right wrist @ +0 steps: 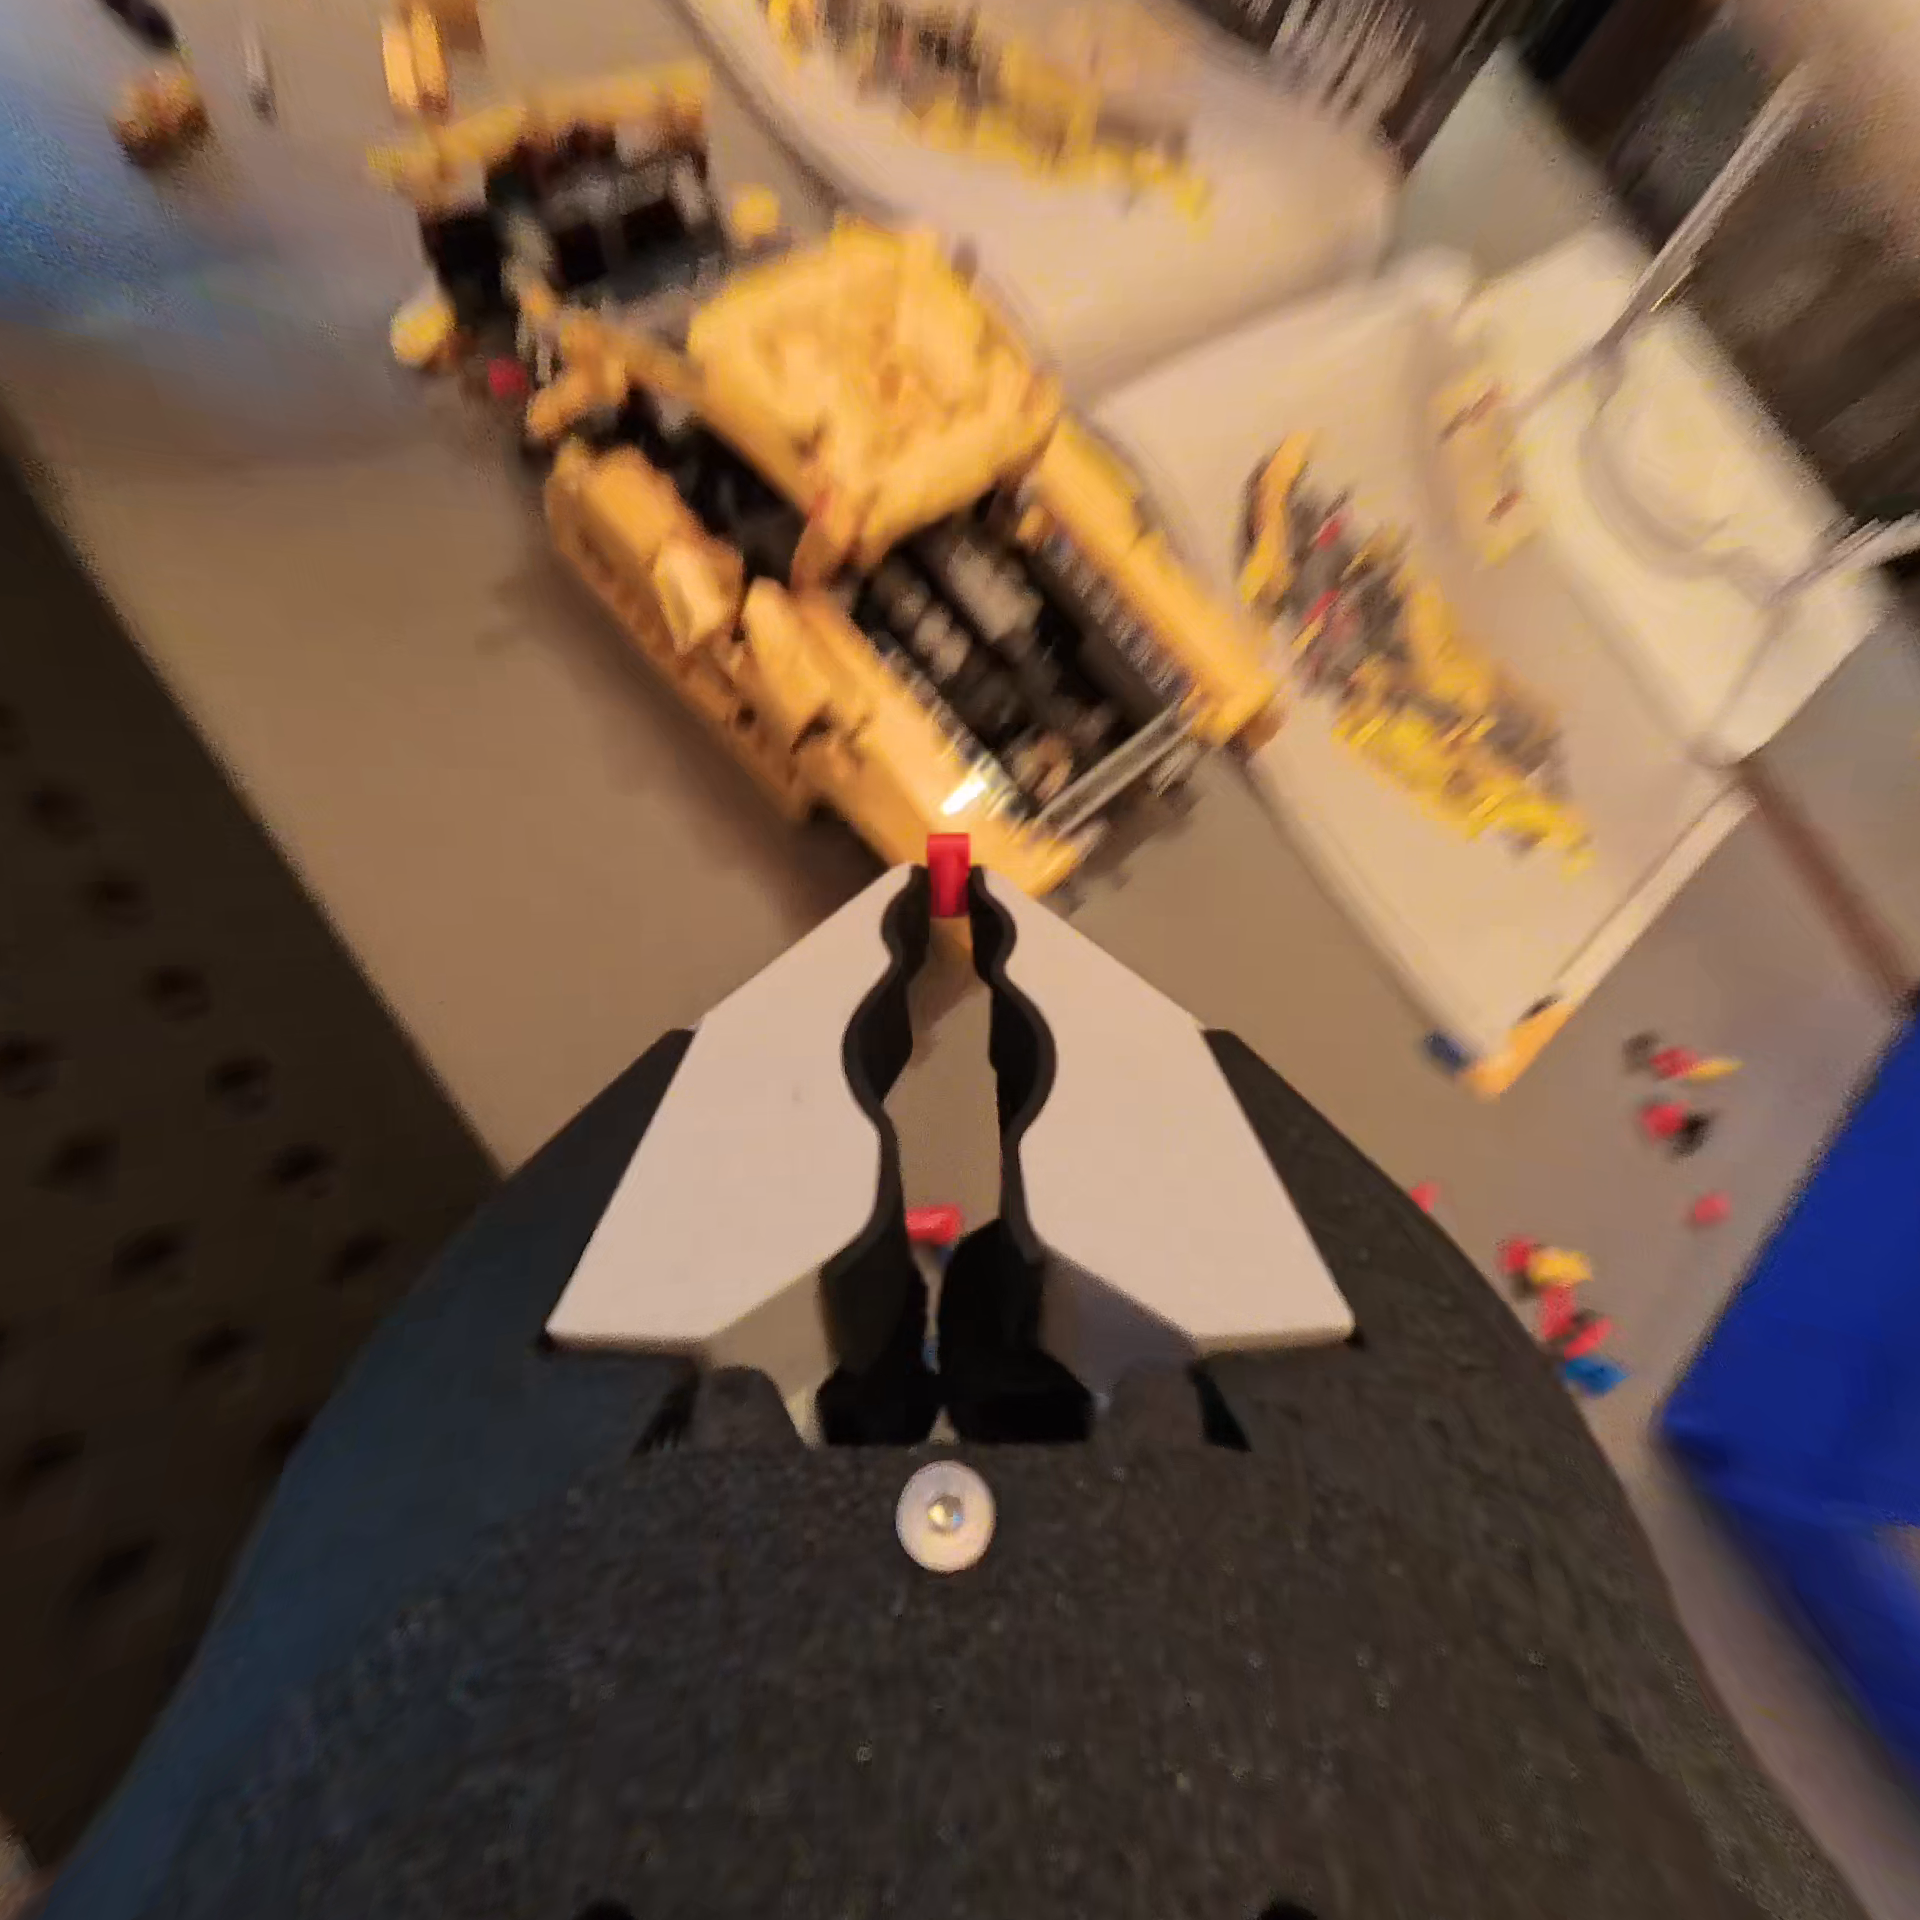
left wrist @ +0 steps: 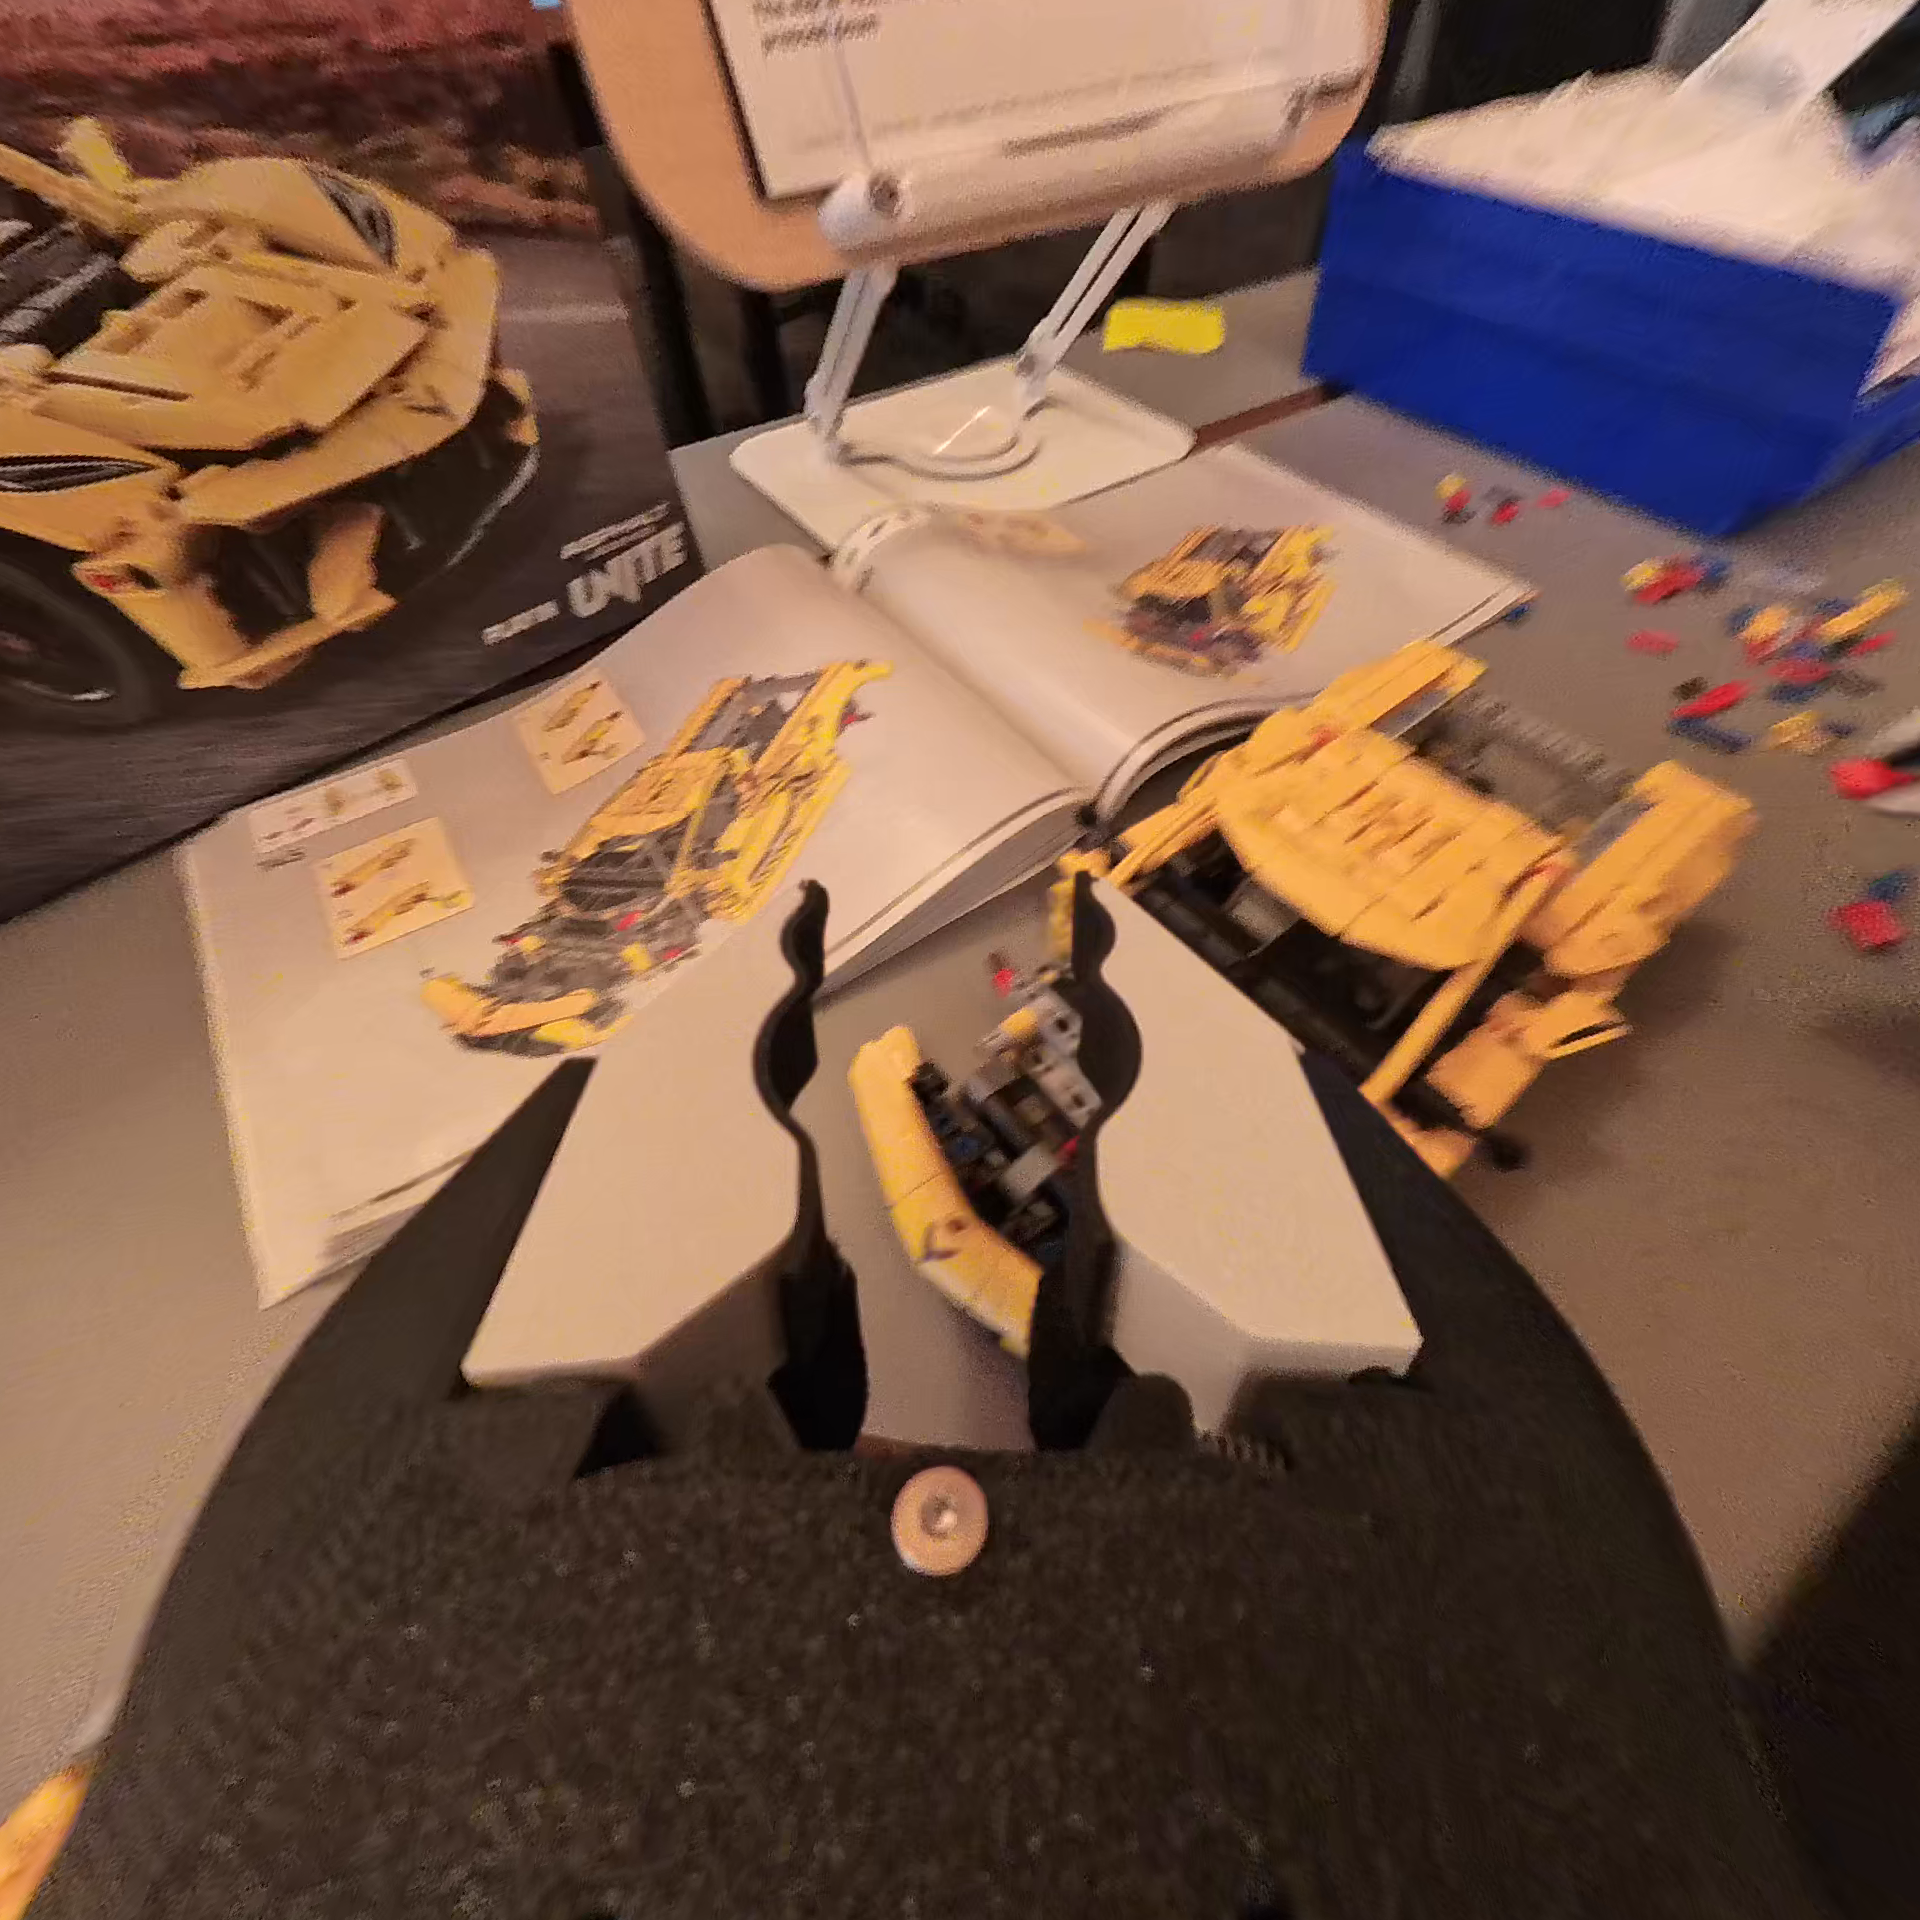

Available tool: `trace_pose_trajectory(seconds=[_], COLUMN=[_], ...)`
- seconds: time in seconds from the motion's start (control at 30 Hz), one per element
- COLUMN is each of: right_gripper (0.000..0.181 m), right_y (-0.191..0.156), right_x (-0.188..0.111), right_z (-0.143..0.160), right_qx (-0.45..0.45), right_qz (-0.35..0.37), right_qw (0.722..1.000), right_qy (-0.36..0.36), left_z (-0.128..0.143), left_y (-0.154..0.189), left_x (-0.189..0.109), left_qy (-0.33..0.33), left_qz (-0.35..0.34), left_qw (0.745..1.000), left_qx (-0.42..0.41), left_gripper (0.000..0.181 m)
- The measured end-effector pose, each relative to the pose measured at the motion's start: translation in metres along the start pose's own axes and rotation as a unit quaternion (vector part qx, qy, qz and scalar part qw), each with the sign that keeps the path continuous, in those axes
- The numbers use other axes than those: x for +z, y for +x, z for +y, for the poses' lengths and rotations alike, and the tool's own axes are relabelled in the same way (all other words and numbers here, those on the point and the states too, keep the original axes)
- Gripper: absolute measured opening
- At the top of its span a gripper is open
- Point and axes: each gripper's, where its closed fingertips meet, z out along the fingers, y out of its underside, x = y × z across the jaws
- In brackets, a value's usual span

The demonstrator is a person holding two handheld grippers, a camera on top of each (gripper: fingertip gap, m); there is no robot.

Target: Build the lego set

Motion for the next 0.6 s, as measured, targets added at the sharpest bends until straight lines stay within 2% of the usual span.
trace_pose_trajectory(seconds=[0.13, 0.2, 0.27, 0.37, 0.43, 0.5, 0.57, 0.6], right_gripper=[0.006, 0.006, 0.006, 0.006, 0.006, 0.006, 0.006, 0.006], right_y=[0.043, 0.055, 0.059, 0.051, 0.048, 0.044, 0.043, 0.040], right_x=[-0.021, -0.022, -0.014, 0.002, 0.010, 0.004, 0.003, -0.002], right_z=[-0.085, -0.120, -0.142, -0.145, -0.137, -0.135, -0.133, -0.134], right_qx=[-0.062, -0.064, -0.028, 0.069, 0.142, 0.182, 0.237, 0.268], right_qz=[0.069, 0.071, 0.043, -0.056, -0.119, -0.191, -0.259, -0.313], right_qw=[0.989, 0.981, 0.969, 0.938, 0.921, 0.899, 0.872, 0.845], right_qy=[0.113, 0.167, 0.241, 0.334, 0.343, 0.349, 0.342, 0.341], left_z=[-0.036, -0.052, -0.065, -0.069, -0.069, -0.074, -0.088, -0.089], left_y=[0.038, 0.057, 0.069, 0.072, 0.076, 0.087, 0.094, 0.103], left_x=[-0.007, -0.004, 0.005, 0.031, 0.040, 0.034, 0.019, 0.011], left_qy=[0.042, 0.044, 0.035, 0.044, 0.079, 0.092, 0.147, 0.164], left_qz=[0.121, 0.179, 0.206, 0.180, 0.185, 0.241, 0.298, 0.333], left_qw=[0.987, 0.976, 0.972, 0.982, 0.979, 0.963, 0.940, 0.926], left_qx=[-0.093, -0.120, -0.110, -0.038, -0.029, -0.074, -0.084, -0.073], left_gripper=[0.048, 0.048, 0.048, 0.048, 0.045, 0.043, 0.043, 0.043])
